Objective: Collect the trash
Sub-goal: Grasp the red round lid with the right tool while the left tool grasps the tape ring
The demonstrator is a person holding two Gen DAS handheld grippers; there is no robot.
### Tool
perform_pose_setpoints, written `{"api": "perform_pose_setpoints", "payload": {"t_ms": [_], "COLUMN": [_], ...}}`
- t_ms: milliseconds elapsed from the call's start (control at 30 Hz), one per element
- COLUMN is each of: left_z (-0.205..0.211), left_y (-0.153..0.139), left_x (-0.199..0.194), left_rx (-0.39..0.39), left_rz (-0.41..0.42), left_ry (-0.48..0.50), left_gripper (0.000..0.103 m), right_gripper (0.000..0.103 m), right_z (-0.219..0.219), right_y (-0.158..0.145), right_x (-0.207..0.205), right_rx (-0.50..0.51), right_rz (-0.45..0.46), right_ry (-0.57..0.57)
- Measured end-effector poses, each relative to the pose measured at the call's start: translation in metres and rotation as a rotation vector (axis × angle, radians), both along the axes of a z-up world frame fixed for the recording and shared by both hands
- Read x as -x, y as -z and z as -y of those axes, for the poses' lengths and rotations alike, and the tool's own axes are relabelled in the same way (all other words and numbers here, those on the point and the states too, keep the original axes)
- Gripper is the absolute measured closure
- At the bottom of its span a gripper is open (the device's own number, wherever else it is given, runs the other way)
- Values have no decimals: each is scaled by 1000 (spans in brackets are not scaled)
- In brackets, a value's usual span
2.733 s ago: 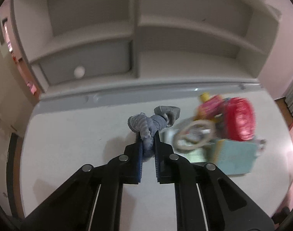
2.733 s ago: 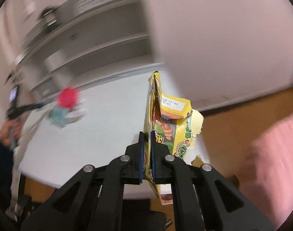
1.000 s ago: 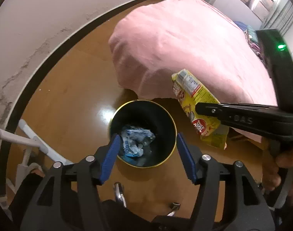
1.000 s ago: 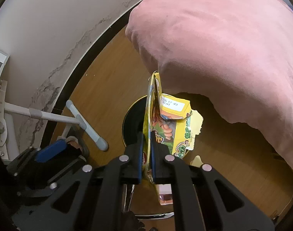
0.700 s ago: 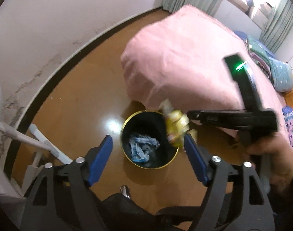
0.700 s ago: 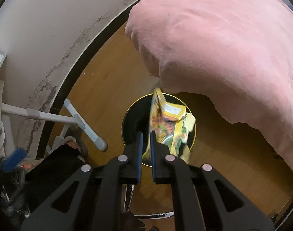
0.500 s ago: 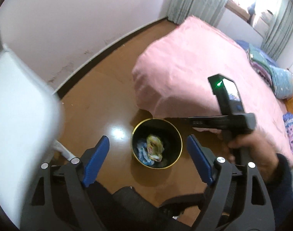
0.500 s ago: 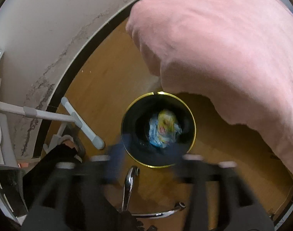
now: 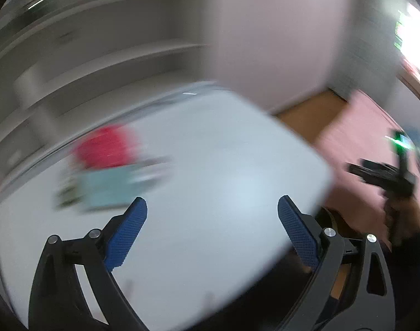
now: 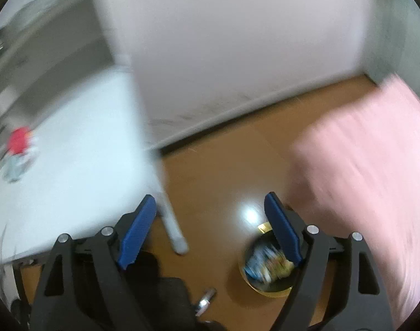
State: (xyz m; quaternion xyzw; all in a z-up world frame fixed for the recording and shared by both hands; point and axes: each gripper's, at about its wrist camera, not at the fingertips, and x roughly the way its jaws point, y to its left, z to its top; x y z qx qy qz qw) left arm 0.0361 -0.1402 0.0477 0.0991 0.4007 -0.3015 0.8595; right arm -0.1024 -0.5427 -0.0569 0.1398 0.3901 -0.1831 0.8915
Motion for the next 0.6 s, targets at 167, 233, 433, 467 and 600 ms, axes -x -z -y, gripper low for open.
{"api": "perform_pose_setpoints", "payload": {"t_ms": [167,233,433,467,600], "left_z": [-138,-175,-238,-242,-242], "left_y": [6,14,32,33,36], "left_x": [-46,-51,-39,-37,-43], "left_rx": [7,8,42,40,33], "left_rz": [-16,-37,-61,-57,-57], "left_ry": [-317,-404,-497,-495,-489], "left_gripper": [10,10,10,10,10], "right_gripper": [23,23,23,23,23], "right_z": [-114,-158,-254,-262,-288], "right_y": [-41,-48,-57,-57,-58], "right_x": [-72,-101,-162,-170,-198], "right_rx": [17,7,-49,-60,-54], "right_rz": [68,72,60,53,47], "right_ry": [-328,-447,-655,-668,-700]}}
